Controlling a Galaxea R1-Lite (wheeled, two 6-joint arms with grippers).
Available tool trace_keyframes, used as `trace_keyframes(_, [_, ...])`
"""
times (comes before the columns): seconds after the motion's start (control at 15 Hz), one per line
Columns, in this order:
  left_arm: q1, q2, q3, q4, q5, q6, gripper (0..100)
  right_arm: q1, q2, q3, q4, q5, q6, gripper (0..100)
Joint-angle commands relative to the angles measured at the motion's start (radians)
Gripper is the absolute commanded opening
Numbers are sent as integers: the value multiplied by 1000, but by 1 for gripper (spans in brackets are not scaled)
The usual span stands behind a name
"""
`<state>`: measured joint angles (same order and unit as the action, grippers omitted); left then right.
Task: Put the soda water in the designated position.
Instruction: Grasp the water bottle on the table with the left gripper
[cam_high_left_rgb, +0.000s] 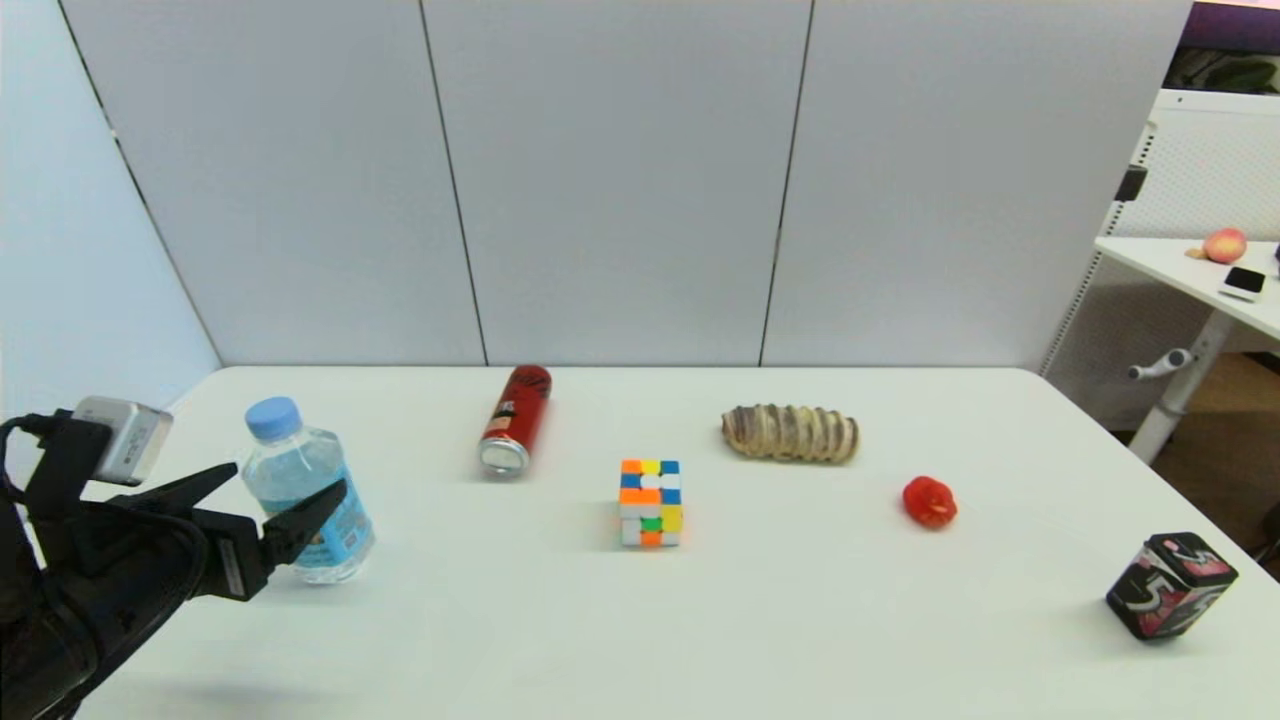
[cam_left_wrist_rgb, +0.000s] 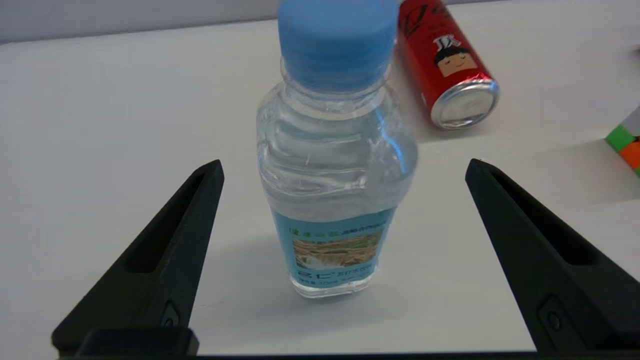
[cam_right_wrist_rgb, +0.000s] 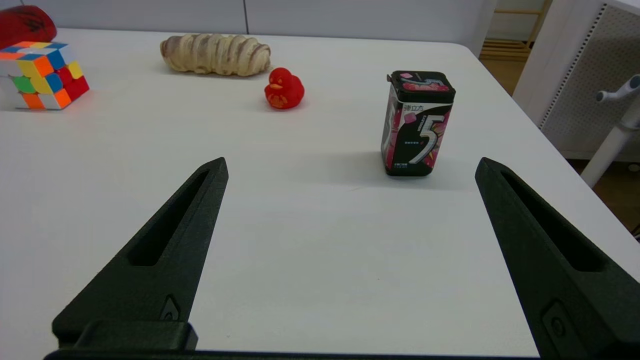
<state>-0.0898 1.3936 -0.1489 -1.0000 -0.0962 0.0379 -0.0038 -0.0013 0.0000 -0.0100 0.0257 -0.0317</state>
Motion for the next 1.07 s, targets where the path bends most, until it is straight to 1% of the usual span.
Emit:
trace_keyframes(0.07, [8,123,5,-75,0,0,100,-1,1,0,-1,0,-1,100])
trace_keyframes(0.33, [41,174,-3,-143,0,0,100,-1,1,0,-1,0,-1,100])
trace_keyframes(0.6, [42,202,-4,-186,0,-19,100,-1,1,0,-1,0,-1,100])
trace_keyframes(1.07, [42,239,-4,-227,0,-27,100,-1,1,0,-1,0,-1,100])
